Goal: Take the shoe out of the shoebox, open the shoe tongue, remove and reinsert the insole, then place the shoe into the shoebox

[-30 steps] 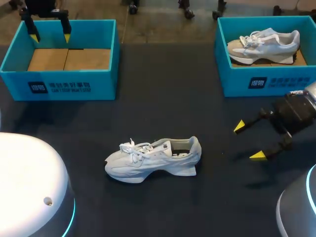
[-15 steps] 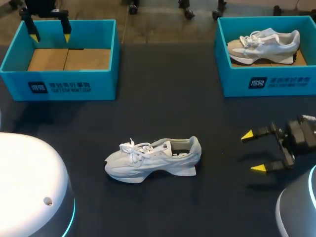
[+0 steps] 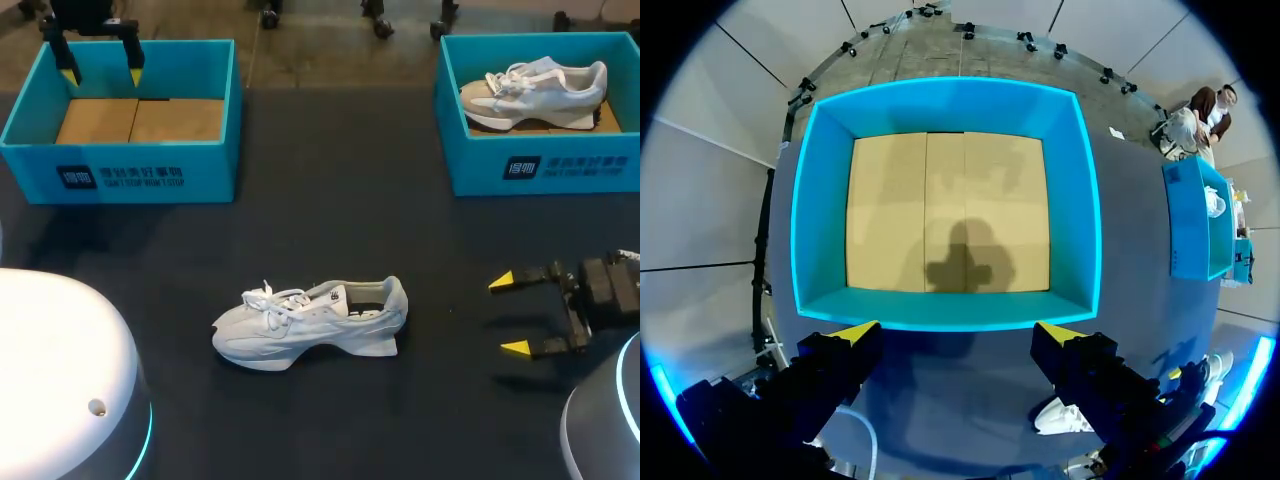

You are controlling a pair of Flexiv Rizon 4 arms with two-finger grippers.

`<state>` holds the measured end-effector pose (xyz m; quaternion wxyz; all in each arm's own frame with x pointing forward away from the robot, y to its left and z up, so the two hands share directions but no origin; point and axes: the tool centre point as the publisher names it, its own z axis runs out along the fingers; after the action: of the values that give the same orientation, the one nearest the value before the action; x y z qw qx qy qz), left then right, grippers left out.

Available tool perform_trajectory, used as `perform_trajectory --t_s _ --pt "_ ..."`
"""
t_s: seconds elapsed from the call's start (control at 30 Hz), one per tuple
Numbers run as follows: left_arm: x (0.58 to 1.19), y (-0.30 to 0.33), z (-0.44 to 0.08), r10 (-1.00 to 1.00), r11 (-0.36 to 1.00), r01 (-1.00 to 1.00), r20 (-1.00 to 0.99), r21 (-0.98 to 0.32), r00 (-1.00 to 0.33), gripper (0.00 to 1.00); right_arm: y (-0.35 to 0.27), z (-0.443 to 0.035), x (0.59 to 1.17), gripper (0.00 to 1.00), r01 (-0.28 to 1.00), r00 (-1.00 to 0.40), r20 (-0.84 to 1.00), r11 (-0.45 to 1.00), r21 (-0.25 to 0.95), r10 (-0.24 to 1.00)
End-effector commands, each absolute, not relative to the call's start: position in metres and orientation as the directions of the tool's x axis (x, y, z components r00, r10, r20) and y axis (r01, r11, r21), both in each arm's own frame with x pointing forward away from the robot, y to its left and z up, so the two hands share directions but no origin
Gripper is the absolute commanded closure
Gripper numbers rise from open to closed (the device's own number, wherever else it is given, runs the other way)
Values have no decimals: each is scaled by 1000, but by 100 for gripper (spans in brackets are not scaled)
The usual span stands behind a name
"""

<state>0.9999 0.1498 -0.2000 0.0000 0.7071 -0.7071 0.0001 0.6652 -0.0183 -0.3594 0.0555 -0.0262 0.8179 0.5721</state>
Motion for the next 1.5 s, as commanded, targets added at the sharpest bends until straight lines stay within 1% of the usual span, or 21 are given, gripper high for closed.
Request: perform_trajectory --t_s 0.03,0.1,0.4,0.67,0.93,1.5 --pt "1000 150 -200 -1000 0 -1000 0 0 0 0 -14 -369 672 0 -45 -995 -72 327 944 73" --pt "1000 150 -200 -1000 0 -1000 0 0 0 0 -12 -373 676 0 -3 -995 -35 311 951 96" --pt "1000 150 -200 -1000 0 -1000 0 0 0 0 4 -381 686 0 30 -996 3 288 957 92" --pt "1000 150 -200 -1000 0 -1000 0 0 0 0 31 -386 698 0 42 -997 25 273 961 68" --pt "1000 150 -200 -1000 0 -1000 0 0 0 0 56 -394 709 0 85 -996 72 282 956 56" --pt "1000 150 -200 -1000 0 -1000 0 0 0 0 102 -403 706 0 135 -991 124 281 950 57"
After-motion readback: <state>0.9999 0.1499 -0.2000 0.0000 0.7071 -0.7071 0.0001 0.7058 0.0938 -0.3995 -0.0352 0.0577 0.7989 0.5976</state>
